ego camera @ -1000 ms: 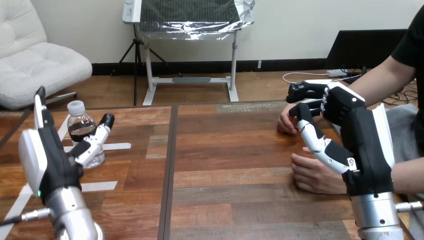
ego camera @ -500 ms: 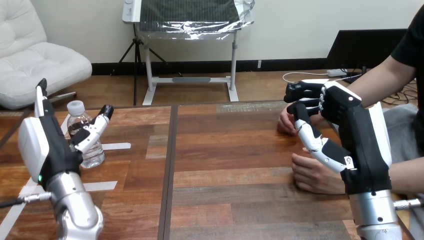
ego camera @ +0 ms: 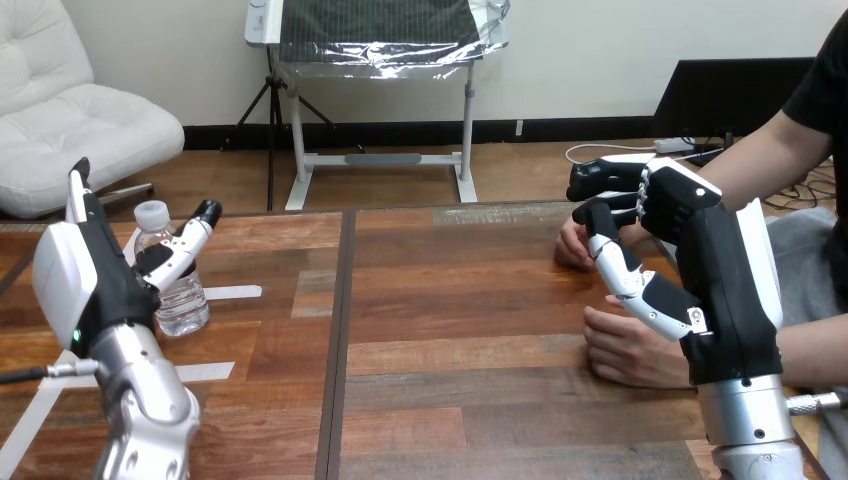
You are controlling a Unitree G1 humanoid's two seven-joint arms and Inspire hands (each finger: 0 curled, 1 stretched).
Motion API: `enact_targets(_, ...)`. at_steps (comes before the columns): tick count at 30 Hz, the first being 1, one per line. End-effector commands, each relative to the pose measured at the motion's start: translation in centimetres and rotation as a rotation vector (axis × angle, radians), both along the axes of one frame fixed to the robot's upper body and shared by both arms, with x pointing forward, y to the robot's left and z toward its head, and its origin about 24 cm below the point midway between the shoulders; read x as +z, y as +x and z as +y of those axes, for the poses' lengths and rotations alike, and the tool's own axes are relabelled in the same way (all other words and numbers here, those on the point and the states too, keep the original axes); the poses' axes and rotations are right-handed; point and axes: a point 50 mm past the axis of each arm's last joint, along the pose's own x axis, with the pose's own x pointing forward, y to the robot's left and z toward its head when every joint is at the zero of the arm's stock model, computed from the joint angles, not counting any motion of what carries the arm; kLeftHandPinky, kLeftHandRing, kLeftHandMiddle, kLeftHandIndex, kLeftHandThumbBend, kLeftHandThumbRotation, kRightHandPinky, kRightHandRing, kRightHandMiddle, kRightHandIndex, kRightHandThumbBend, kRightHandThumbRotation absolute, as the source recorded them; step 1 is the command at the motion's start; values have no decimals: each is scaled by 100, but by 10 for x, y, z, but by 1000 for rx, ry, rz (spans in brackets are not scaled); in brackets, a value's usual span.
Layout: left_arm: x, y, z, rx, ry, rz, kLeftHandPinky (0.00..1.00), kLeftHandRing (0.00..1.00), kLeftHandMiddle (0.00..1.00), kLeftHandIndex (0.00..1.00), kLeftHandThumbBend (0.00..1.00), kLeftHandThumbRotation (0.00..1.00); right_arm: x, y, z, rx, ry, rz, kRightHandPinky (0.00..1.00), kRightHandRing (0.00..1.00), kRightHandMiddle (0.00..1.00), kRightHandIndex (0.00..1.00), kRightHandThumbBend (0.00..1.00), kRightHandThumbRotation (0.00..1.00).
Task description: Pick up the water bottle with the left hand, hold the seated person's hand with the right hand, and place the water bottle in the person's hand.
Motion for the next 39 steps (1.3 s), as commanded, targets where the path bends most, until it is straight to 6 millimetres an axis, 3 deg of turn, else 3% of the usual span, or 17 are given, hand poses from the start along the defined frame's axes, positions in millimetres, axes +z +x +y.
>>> enact_targets(1, 31, 25, 6, 2, 80, -51, 80, 90, 94, 95, 93, 52, 19, 12, -1, 1, -20, -80, 44, 55, 60, 59, 31, 0)
enact_targets(24, 36, 42, 19, 18, 173, 105, 82, 90, 93, 93, 93, 54, 20, 13, -4, 17, -46, -86, 45, 55, 61, 59, 31, 0)
enact_targets(39, 37, 48, 23, -10, 229, 200, 77, 86, 90, 89, 91, 52, 20, 12, -4, 15, -56, -85, 46, 56, 61, 59, 32, 0)
